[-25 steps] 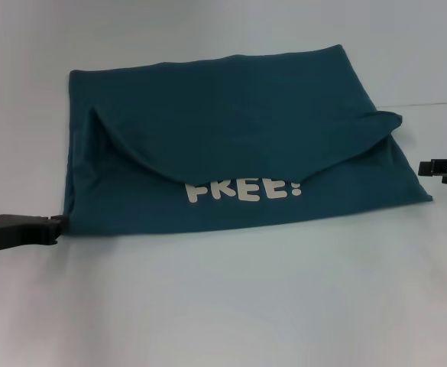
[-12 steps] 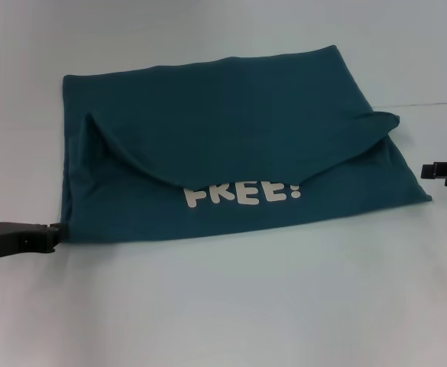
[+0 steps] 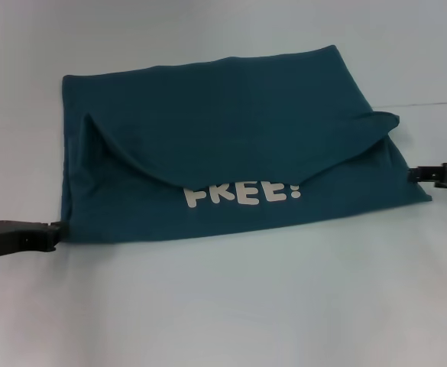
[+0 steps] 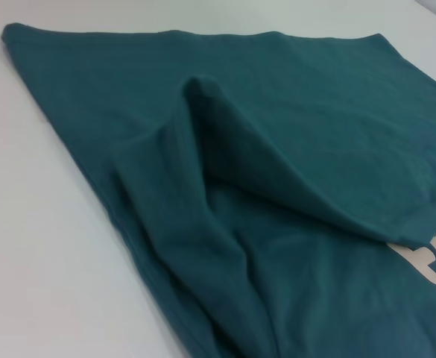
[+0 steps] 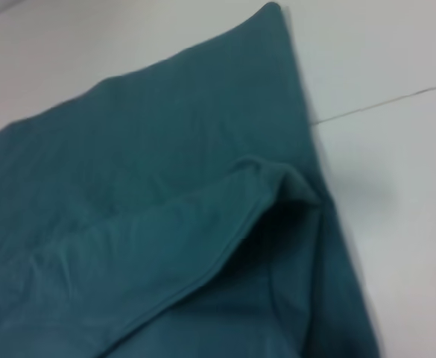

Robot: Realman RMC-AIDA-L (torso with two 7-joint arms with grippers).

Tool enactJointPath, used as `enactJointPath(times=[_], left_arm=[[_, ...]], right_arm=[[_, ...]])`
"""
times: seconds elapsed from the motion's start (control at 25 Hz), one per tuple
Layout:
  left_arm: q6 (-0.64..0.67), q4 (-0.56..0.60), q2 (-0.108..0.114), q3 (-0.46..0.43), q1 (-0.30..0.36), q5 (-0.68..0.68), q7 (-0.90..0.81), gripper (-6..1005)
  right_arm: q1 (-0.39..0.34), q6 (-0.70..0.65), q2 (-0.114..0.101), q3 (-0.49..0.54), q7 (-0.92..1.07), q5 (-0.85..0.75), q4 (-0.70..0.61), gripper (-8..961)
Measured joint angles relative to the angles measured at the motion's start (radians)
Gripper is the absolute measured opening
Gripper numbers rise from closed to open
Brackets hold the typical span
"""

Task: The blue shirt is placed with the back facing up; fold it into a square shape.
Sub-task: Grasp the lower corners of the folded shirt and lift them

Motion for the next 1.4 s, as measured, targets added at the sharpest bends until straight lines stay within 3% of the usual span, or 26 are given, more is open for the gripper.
enactJointPath(times=[0.12, 0.24, 1.4], left_arm=[[-0.001, -0.001, 0.002, 0.0, -0.002, 0.0, 0.001, 0], [-0.001, -0.002, 0.003, -0.002, -0.003, 0.0, 0.001, 1], [0.011, 0.003, 0.001, -0.006, 0.004, -0.004, -0.013, 3]], right_arm=[[0.015, 0.036, 0.024, -0.015, -0.012, -0.014, 0.001, 654], [0.025, 0.045, 0.032, -0.019, -0.025, -0.014, 0.001, 654], [0.016, 0.027, 0.021, -0.019, -0.027, -0.006, -0.005, 638]])
